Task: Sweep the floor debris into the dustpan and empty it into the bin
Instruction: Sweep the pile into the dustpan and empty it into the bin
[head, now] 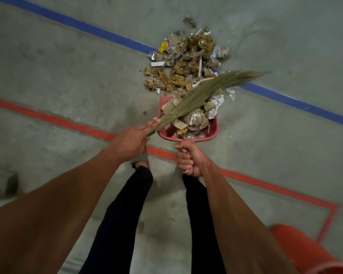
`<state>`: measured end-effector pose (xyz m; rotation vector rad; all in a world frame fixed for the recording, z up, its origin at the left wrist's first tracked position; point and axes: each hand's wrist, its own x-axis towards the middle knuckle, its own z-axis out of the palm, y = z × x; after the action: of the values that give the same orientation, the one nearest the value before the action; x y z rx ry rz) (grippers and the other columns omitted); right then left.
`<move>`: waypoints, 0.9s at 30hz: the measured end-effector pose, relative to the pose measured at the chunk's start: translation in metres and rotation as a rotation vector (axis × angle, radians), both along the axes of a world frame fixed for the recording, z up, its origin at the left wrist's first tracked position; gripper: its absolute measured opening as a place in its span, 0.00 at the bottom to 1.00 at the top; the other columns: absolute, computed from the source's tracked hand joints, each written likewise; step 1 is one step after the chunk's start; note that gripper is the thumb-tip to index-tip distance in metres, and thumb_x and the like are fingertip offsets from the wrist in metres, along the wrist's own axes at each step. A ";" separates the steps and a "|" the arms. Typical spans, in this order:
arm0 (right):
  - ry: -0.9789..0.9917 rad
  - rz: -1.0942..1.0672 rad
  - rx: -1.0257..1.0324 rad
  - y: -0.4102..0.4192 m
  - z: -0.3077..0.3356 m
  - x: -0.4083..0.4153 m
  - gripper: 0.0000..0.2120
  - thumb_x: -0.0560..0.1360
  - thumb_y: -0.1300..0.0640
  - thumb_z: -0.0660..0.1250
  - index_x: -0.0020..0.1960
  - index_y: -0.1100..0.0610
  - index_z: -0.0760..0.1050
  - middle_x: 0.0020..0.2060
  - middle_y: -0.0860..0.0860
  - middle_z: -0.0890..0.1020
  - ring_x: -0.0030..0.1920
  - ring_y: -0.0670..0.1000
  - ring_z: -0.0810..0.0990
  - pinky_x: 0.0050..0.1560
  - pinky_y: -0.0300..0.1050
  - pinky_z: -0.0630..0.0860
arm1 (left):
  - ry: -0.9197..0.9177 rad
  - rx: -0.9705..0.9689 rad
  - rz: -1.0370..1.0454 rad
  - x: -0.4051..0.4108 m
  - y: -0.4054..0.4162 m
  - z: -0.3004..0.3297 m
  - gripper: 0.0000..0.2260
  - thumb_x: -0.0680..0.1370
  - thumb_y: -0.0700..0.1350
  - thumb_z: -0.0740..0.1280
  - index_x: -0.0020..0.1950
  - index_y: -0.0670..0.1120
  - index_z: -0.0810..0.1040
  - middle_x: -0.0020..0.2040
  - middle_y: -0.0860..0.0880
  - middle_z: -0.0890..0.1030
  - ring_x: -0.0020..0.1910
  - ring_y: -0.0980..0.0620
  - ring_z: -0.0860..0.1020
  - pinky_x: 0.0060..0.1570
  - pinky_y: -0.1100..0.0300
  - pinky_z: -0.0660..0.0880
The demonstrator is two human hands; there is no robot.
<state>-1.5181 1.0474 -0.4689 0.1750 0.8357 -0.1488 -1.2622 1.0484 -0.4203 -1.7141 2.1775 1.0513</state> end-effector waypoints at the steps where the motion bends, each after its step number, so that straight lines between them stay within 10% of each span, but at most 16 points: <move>1: -0.003 0.004 -0.001 0.002 0.016 -0.007 0.20 0.77 0.59 0.63 0.30 0.50 0.59 0.18 0.45 0.59 0.15 0.43 0.54 0.20 0.34 0.48 | -0.010 -0.009 0.003 -0.007 0.001 0.019 0.34 0.83 0.42 0.64 0.84 0.58 0.51 0.82 0.58 0.61 0.58 0.42 0.82 0.42 0.52 0.79; 10: -0.026 0.069 -0.046 0.025 0.185 -0.085 0.22 0.81 0.58 0.61 0.38 0.50 0.48 0.19 0.46 0.59 0.16 0.44 0.55 0.16 0.34 0.54 | 0.014 -0.057 -0.013 -0.064 0.023 0.191 0.34 0.83 0.45 0.65 0.84 0.59 0.52 0.81 0.57 0.62 0.60 0.42 0.82 0.52 0.48 0.81; 27: 0.089 -0.370 -0.160 0.121 0.387 -0.172 0.24 0.83 0.59 0.57 0.27 0.52 0.64 0.19 0.46 0.57 0.20 0.46 0.48 0.22 0.39 0.46 | 0.172 -0.172 -0.500 -0.159 -0.011 0.353 0.32 0.82 0.47 0.65 0.84 0.58 0.56 0.80 0.54 0.66 0.64 0.42 0.80 0.54 0.49 0.80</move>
<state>-1.6897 1.1682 -0.0823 0.1722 0.8701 -0.5720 -1.4213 1.0371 -0.0670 -1.0613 2.6712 0.9210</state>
